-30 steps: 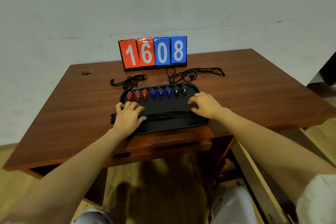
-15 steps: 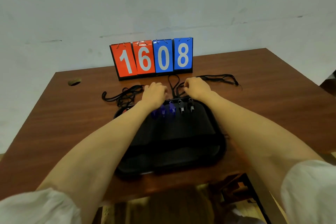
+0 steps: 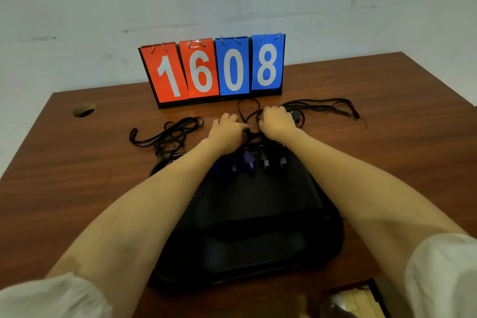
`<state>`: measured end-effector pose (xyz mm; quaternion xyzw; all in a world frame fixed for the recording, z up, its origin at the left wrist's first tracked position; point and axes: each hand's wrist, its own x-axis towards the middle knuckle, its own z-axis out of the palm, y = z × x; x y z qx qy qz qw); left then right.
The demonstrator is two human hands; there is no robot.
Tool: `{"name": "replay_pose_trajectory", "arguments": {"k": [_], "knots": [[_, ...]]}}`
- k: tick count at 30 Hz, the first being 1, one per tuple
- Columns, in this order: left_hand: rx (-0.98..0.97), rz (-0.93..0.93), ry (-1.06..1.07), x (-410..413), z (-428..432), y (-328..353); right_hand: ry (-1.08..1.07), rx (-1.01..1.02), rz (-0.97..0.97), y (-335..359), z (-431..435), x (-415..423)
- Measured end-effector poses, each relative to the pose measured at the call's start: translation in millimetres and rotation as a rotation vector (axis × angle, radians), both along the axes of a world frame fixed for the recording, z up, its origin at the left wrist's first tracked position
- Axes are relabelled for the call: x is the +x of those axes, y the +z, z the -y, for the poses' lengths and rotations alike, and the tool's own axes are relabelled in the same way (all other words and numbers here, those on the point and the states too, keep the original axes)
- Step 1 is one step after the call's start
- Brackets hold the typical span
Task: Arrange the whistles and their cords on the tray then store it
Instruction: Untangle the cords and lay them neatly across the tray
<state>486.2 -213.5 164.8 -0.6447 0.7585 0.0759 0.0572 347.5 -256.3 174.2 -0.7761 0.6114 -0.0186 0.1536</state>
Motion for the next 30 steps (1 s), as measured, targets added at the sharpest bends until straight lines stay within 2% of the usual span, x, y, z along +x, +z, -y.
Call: {"name": "replay_pose_trajectory", "arguments": {"k": [3,7,13,15,18,24,26,28,30], "knots": [[-0.041,-0.105,0.054,3,-3,6,-0.039,-0.016,0.225,11,2,-2],[-0.246,-0.425,0.179,1,-9,30,0.019,-0.024,0.464,47,-5,-9],[-0.333,-0.765,0.076,-14,-25,86,0.243,-0.073,0.541,112,-29,-20],[-0.302,-0.860,0.125,-20,-36,102,0.280,-0.090,0.532,130,-39,-23],[-0.247,-0.920,0.167,-24,-48,119,0.270,-0.117,0.587,154,-52,-31],[-0.309,-1.068,0.198,-28,-68,155,0.230,-0.192,0.700,193,-72,-48],[-0.283,-1.029,0.132,-35,-74,164,0.281,-0.150,0.713,202,-79,-48],[-0.345,-0.989,0.113,-43,-78,170,0.317,-0.149,0.687,207,-87,-45],[-0.428,-0.997,0.157,-44,-81,174,0.257,-0.210,0.682,205,-89,-43]]}}
